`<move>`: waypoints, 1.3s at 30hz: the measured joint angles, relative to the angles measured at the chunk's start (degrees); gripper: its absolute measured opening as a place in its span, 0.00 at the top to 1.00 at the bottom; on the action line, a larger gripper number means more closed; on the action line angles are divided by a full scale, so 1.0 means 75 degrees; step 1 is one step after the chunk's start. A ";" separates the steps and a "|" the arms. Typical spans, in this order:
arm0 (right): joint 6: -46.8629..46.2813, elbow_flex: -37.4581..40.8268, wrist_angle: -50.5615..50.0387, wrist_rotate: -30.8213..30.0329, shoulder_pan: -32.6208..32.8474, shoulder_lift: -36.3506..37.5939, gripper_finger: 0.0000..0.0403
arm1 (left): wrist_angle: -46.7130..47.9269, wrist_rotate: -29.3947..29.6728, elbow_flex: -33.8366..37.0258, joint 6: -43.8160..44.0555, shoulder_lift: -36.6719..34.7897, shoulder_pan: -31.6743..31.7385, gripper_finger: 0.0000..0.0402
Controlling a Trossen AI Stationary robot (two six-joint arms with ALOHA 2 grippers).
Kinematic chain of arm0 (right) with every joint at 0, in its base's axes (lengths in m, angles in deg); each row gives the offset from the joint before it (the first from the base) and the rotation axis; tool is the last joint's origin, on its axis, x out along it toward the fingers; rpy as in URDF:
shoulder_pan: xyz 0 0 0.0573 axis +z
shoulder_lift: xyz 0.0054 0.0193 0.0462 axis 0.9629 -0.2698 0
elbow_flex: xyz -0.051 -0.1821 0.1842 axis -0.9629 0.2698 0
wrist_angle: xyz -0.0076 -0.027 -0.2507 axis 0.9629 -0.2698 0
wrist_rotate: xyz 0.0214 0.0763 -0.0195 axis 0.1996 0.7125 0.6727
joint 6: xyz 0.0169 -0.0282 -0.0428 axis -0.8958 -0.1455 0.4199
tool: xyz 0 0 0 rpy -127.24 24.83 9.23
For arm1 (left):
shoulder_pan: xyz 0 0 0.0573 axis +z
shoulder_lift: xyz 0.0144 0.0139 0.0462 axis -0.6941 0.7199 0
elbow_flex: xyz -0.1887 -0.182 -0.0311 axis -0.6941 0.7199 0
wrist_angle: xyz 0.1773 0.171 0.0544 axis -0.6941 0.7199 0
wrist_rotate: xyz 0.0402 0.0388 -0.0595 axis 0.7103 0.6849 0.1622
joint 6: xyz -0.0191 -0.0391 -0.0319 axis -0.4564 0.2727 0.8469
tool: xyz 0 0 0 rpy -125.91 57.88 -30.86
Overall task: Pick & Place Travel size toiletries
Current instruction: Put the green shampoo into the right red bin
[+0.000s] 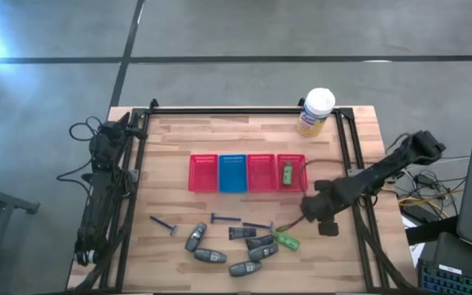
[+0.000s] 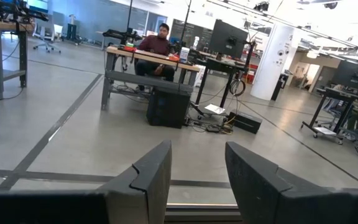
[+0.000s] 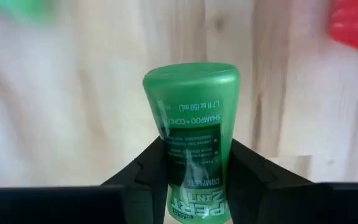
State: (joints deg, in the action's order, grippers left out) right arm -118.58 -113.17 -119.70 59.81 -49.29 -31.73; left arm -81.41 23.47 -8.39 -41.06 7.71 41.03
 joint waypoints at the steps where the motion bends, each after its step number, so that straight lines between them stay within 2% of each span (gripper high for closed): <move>1: -0.0534 -0.0133 0.0101 0.0027 -0.0149 0.0260 0.72 | -0.0002 -0.0001 0.0000 -0.0001 0.0000 0.0000 0.61; 4: -0.2747 -0.0286 0.0285 -0.0378 -0.0941 0.0882 0.68 | 0.0000 0.0001 0.0000 -0.0002 0.0000 0.0000 0.61; 8: -0.5608 -0.0026 0.0324 -0.1266 -0.2671 0.1479 0.64 | 0.0000 -0.0002 0.0000 0.0001 0.0003 -0.0003 0.61; 11: -0.6013 0.0391 0.0974 -0.1629 -0.3841 0.1702 0.60 | 0.0000 -0.0001 0.0000 0.0001 0.0005 0.0000 0.61; 14: -0.5861 0.0790 0.1982 -0.1053 -0.4655 0.1650 0.57 | 0.0000 -0.0002 0.0000 0.0001 0.0006 -0.0001 0.61; 16: -0.5808 0.0953 0.2508 -0.0644 -0.4887 0.1482 0.54 | 0.0000 -0.0001 0.0000 0.0000 0.0006 -0.0001 0.61; 25: -0.5871 0.0943 0.2140 -0.0619 -0.4892 0.0911 0.45 | 0.0000 0.0001 0.0000 -0.0001 0.0006 0.0000 0.61; 28: -0.4921 0.0593 0.2193 -0.0675 -0.4678 0.1014 0.41 | 0.0000 0.0000 0.0000 -0.0002 0.0006 0.0000 0.61; 33: -0.2540 -0.0101 0.2078 -0.0360 -0.3516 0.1037 0.37 | 0.0000 0.0001 0.0000 -0.0002 0.0006 0.0000 0.61; 36: -0.2322 -0.0321 0.2100 -0.0233 -0.2538 0.0860 0.37 | 0.0000 0.0001 0.0000 0.0000 0.0006 0.0000 0.61; 39: -0.2640 -0.0455 0.2074 -0.0179 -0.1523 0.0473 0.38 | 0.0000 -0.0002 0.0000 -0.0002 0.0012 0.0000 0.61</move>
State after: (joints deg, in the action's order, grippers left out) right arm -138.38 -116.58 -104.15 58.47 -60.71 -28.18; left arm -81.41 23.45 -8.39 -41.08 7.79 41.03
